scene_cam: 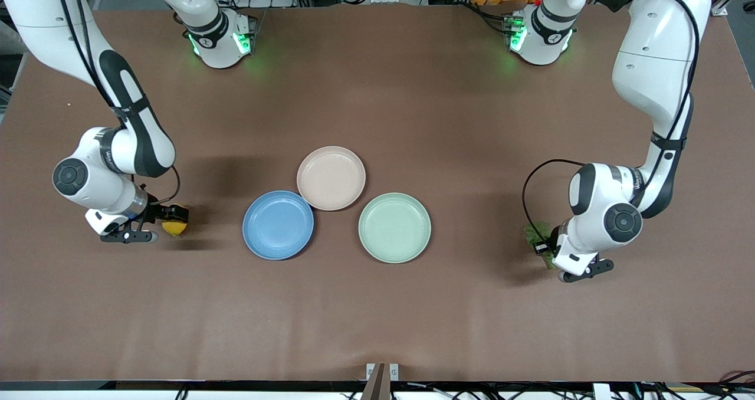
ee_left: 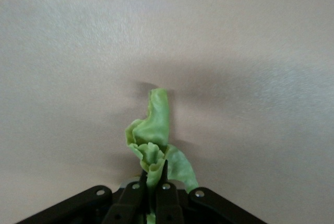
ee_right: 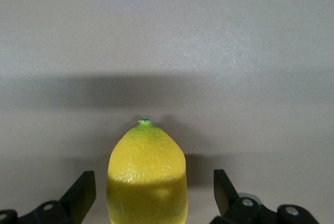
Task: Place lemon and lettuce in plates
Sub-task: 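Close the right gripper on the lemon while the left gripper grasps the lettuce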
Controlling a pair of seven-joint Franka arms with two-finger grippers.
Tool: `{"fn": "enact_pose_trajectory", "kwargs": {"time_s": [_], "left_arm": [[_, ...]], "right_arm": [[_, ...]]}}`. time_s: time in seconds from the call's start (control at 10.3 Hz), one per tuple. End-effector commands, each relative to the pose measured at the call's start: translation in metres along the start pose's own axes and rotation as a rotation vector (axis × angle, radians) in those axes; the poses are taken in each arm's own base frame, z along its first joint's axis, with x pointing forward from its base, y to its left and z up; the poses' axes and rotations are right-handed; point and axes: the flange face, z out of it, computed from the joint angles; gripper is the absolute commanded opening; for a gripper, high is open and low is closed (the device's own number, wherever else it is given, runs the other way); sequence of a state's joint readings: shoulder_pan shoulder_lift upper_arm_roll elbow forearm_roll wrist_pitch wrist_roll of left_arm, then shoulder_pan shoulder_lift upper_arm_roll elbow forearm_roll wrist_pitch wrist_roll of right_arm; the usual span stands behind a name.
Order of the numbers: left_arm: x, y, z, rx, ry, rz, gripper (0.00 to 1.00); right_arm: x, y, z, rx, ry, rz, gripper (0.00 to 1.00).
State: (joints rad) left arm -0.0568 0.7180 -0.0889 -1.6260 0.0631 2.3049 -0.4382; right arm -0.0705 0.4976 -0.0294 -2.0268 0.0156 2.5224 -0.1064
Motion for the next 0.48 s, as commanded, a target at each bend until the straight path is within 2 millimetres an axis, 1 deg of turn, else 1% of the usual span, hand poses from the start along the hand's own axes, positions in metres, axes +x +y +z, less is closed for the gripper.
{"fn": "enact_pose_trajectory", "kwargs": {"time_s": [0.0,0.29,0.39], "left_arm": [[-0.008,0.01,-0.027,0.023,0.014,-0.007,0.0],[-0.018,0.033,-0.054,0.016,0.029,-0.045,0.0],[-0.023,0.043,-0.059,0.013,0.031,-0.057,0.0]], "right_arm": [[0.0,0.001,0.009,0.009,0.014,-0.004,1.0],[0.001,0.001,0.009,0.009,0.014,-0.003,0.99],[0.001,0.001,0.009,0.009,0.014,-0.003,0.9]]}}
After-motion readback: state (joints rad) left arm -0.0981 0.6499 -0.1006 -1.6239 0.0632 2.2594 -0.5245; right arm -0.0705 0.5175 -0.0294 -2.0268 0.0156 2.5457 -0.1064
